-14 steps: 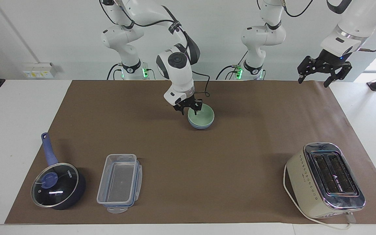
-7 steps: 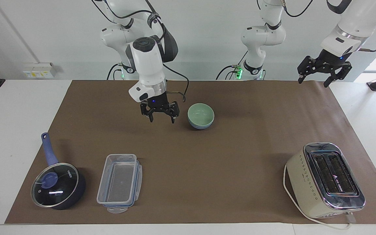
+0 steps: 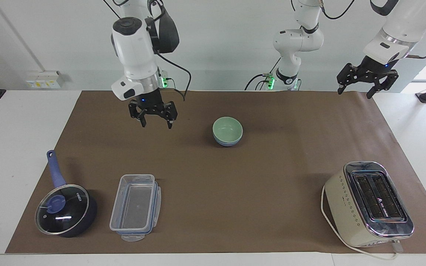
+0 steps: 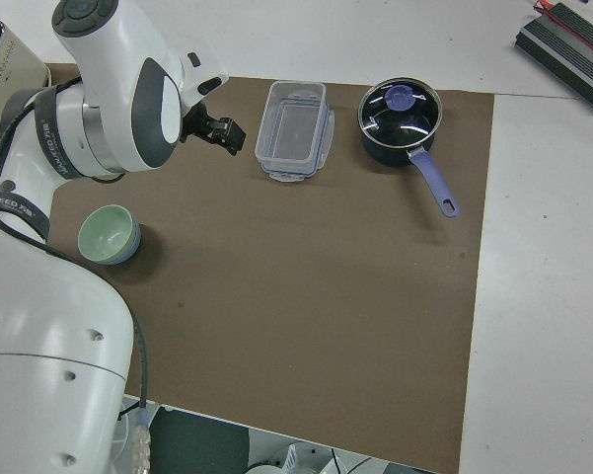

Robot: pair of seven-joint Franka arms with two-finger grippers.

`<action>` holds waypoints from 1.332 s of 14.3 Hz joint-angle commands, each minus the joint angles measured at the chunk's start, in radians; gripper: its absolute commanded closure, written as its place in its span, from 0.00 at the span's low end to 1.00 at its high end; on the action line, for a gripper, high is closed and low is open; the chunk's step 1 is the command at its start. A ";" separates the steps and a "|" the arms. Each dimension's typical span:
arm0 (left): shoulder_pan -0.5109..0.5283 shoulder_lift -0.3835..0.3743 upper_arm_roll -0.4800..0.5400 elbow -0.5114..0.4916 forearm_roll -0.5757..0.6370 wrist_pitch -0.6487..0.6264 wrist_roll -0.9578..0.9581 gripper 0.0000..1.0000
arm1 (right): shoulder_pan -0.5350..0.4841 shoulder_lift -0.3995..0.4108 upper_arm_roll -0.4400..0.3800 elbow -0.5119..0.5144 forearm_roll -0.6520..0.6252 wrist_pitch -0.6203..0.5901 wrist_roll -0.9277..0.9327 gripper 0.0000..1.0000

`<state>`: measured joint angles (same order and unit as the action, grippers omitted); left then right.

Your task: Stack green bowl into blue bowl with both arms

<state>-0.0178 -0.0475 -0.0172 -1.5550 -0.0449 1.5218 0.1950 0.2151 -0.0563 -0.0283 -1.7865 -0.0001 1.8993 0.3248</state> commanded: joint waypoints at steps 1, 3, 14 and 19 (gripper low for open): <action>0.010 0.000 -0.009 0.013 0.019 -0.003 -0.006 0.00 | -0.035 -0.034 0.008 0.036 -0.018 -0.069 -0.020 0.00; 0.012 0.000 -0.007 0.012 0.019 -0.005 -0.009 0.00 | -0.057 -0.033 0.010 0.105 -0.018 -0.132 -0.021 0.00; 0.010 -0.002 -0.009 0.007 0.019 -0.005 -0.006 0.00 | -0.197 -0.088 0.002 0.155 -0.009 -0.342 -0.109 0.00; 0.010 -0.002 -0.009 0.007 0.019 -0.005 -0.006 0.00 | -0.194 -0.071 0.010 0.147 -0.001 -0.318 -0.113 0.00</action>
<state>-0.0178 -0.0475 -0.0172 -1.5550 -0.0449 1.5225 0.1949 0.0240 -0.1207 -0.0216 -1.6189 -0.0006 1.5587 0.2337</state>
